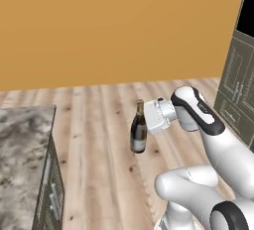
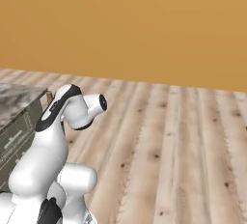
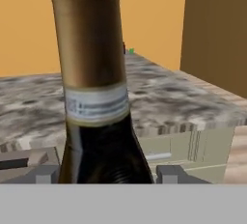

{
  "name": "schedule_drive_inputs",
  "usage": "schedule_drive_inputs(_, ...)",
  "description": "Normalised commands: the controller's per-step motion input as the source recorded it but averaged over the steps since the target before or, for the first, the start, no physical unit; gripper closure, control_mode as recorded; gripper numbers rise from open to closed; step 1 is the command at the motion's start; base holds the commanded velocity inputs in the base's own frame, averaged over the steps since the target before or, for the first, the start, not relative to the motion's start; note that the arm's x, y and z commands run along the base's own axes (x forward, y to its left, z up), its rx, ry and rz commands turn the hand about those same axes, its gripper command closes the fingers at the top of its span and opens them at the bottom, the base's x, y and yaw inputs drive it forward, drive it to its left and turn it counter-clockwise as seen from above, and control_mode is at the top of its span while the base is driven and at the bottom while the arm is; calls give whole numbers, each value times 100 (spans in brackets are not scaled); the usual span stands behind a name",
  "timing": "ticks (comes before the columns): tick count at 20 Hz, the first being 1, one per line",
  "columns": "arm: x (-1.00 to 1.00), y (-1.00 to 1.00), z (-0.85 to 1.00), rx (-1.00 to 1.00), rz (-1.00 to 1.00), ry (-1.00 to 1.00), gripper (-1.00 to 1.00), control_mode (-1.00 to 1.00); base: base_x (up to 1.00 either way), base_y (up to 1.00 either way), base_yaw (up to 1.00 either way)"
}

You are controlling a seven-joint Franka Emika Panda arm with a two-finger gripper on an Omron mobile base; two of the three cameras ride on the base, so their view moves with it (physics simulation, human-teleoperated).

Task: Place the drinks on the dining counter in a tight cluster.

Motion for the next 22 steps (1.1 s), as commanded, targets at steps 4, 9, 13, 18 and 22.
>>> schedule_drive_inputs(4,0,0,0,0,0,0,100,100,94,0,2)
schedule_drive_inputs(9,0,0,0,0,0,0,100,100,92,0,7)
schedule_drive_inputs(13,0,0,0,0,0,0,100,100,91,0,12)
schedule_drive_inputs(18,0,0,0,0,0,0,100,100,89,0,13)
schedule_drive_inputs(22,0,0,0,0,0,0,100,100,90,0,21)
